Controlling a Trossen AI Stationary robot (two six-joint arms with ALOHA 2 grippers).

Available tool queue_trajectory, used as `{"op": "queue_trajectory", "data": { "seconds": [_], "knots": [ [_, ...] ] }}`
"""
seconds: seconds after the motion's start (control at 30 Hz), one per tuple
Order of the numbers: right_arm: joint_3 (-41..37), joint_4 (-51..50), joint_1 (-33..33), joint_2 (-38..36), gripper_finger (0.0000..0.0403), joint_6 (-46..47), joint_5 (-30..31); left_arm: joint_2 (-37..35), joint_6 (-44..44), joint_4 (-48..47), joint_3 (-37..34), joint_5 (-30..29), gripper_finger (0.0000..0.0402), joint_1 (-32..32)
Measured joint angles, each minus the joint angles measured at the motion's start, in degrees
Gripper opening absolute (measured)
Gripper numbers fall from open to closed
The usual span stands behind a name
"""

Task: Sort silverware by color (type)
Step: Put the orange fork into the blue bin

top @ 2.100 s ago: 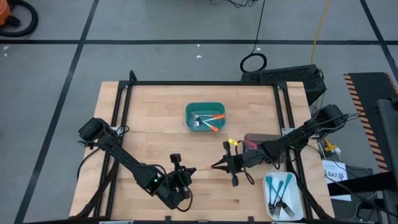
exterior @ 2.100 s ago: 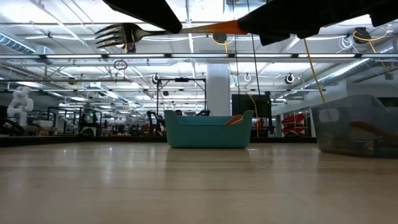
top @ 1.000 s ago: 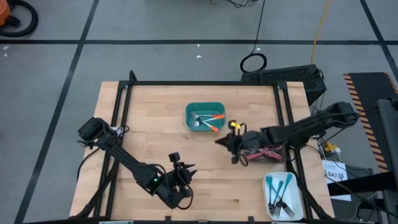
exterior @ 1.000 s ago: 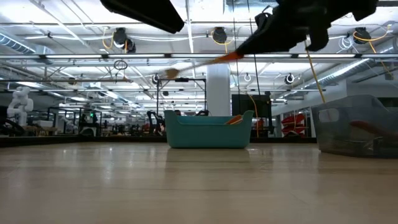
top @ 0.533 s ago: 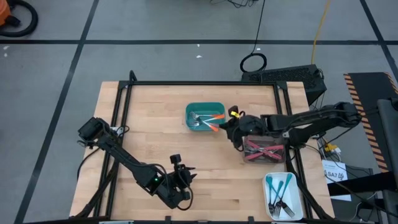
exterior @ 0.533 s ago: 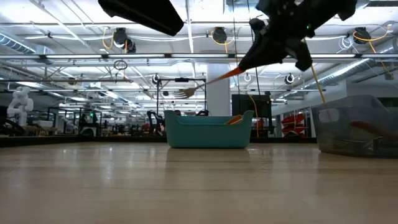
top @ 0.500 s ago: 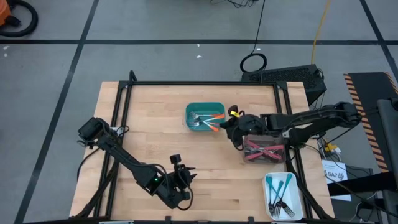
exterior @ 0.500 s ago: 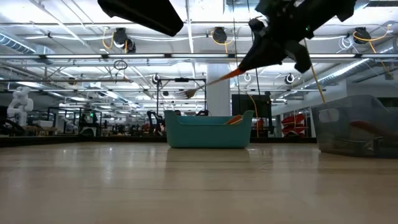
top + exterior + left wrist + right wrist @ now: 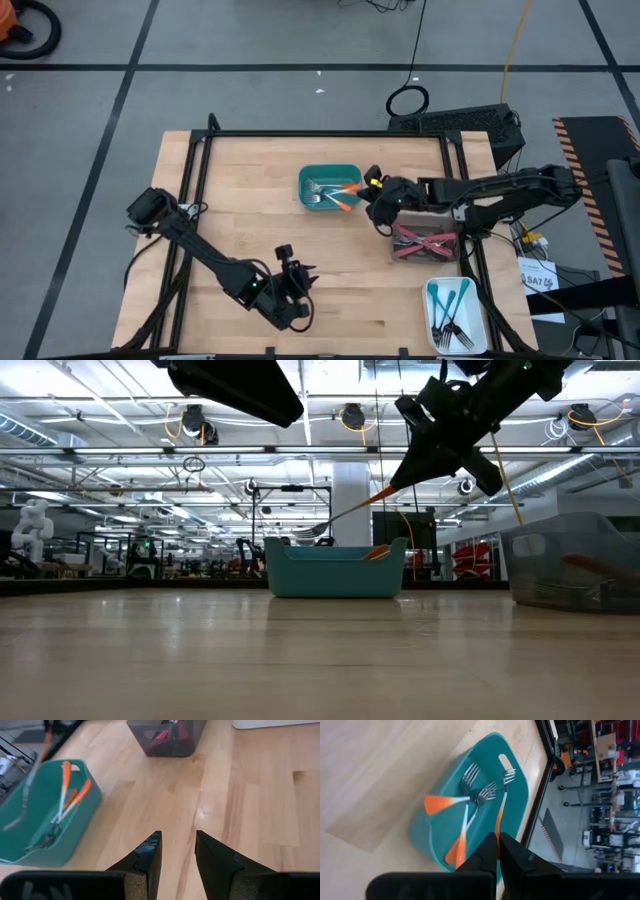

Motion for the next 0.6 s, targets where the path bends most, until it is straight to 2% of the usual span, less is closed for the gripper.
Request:
{"op": "queue_trajectory", "data": {
  "seconds": [0.2,0.37,0.6],
  "knots": [
    [0.0,0.0,-1.9,0.0,0.0003,-5.0,-0.3,0.0,-0.1,1.2,0.0,3.9,0.0118,1.5],
    [0.0,0.0,-3.7,0.2,0.0003,-7.4,-4.7,0.0,0.1,1.5,0.0,4.1,0.0118,2.4],
    [-0.1,0.0,-5.4,1.7,0.0004,-8.9,-4.5,0.0,0.4,1.8,0.0,4.2,0.0118,3.1]
  ]
}}
